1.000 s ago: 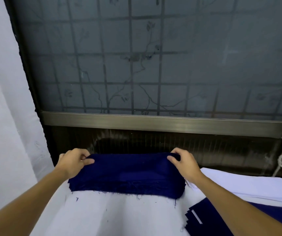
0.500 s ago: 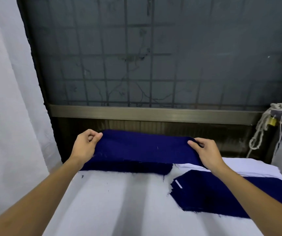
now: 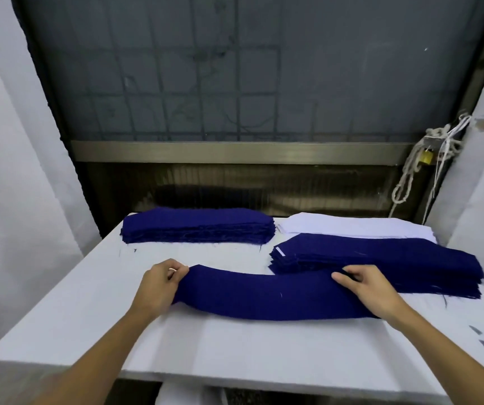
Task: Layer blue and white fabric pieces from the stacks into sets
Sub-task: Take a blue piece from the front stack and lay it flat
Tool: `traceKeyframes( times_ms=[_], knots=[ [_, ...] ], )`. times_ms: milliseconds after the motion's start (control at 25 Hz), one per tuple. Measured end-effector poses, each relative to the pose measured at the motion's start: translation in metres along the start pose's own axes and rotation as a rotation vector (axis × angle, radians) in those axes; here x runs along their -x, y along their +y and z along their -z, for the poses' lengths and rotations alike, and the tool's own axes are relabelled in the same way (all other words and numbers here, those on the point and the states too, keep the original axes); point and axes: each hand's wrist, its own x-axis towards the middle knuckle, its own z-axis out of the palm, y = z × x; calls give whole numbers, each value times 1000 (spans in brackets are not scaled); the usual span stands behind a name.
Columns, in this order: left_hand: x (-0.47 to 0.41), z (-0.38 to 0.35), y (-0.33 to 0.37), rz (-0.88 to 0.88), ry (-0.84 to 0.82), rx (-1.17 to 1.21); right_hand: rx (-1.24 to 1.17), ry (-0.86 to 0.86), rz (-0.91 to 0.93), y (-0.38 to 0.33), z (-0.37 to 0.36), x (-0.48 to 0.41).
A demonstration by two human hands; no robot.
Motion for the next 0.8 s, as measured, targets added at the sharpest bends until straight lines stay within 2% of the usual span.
traceKeyframes(
  times_ms=[120,320,440,800],
  knots=[
    [20,-10,-18,16,-64,-96,42,2,-43,24,-3,15],
    [35,-26,-36,-138,78,-332,334,217,-52,47,-20,34],
    [33,-28,-39,-127,97,-320,478,292,-6,50,-24,36],
    [34,-26,-39,-92,125,-288,565,397,-9,53,-27,36]
  ],
)
